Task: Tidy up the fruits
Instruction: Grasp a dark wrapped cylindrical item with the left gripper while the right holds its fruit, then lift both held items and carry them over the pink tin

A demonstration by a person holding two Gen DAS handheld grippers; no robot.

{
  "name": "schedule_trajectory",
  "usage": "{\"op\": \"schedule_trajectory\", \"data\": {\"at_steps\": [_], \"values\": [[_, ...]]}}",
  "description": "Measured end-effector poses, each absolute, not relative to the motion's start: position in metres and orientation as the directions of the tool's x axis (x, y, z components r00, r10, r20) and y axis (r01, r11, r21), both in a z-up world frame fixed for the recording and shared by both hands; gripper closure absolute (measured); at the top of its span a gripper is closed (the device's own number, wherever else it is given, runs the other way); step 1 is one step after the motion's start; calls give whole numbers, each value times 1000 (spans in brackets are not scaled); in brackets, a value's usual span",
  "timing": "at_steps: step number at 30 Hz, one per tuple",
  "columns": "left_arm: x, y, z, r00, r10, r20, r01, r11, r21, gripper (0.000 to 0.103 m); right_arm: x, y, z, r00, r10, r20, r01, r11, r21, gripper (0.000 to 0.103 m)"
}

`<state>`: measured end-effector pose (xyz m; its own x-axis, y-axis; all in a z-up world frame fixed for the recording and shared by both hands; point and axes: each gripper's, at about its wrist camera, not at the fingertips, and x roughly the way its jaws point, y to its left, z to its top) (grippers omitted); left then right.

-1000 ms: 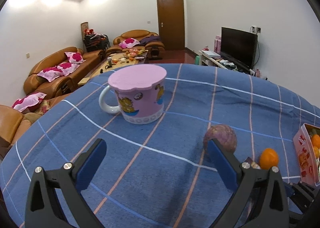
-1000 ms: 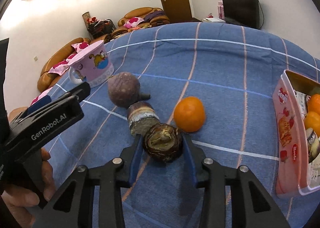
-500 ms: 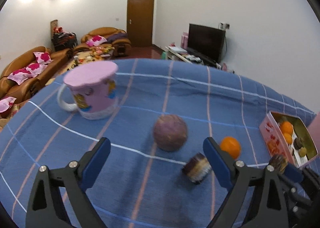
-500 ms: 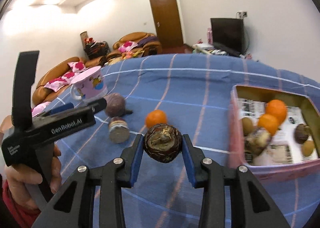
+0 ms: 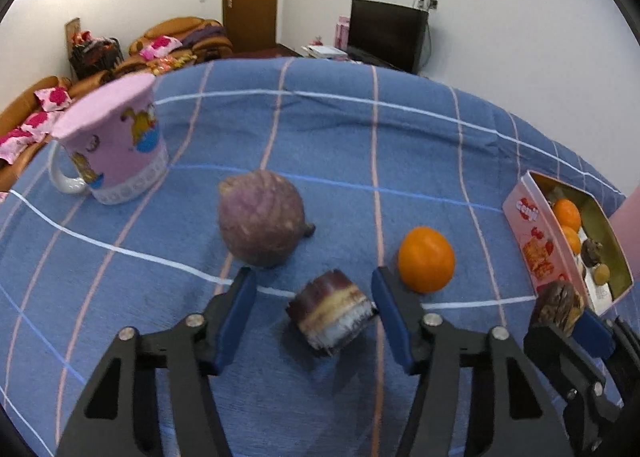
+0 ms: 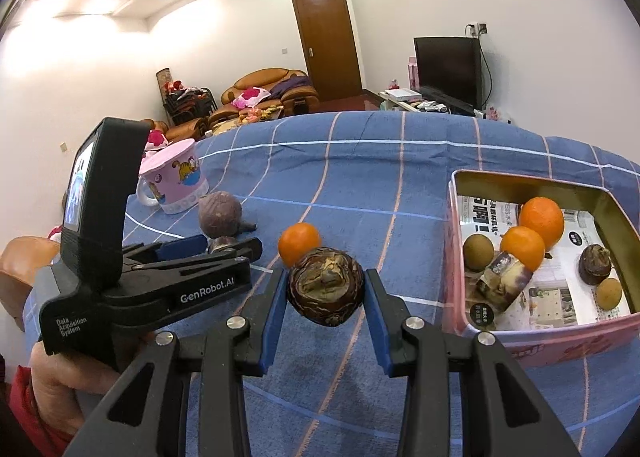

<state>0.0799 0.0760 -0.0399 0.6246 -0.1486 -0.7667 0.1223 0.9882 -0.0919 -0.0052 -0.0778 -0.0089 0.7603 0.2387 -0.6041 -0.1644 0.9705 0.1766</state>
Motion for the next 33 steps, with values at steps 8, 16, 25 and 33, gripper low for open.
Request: {"op": "schedule_trajectory", "data": {"at_steps": [8, 16, 25, 33], "values": [[74, 77, -39, 623, -149, -768, 123, 988, -91, 62, -10, -75, -7, 782, 218, -584, -157, 976, 153, 63], [36, 75, -8, 815, -35, -578, 47, 999, 5, 62, -26, -71, 6, 866, 133, -482, -122, 991, 55, 63], [31, 73, 3, 875, 39, -483, 0, 997, 81, 62, -35, -64, 10, 897, 104, -429, -115, 993, 0, 63], [23, 76, 0, 880, 47, -473, -20, 998, 64, 62, -38, -65, 10, 898, 101, -428, -110, 994, 4, 63]]}}
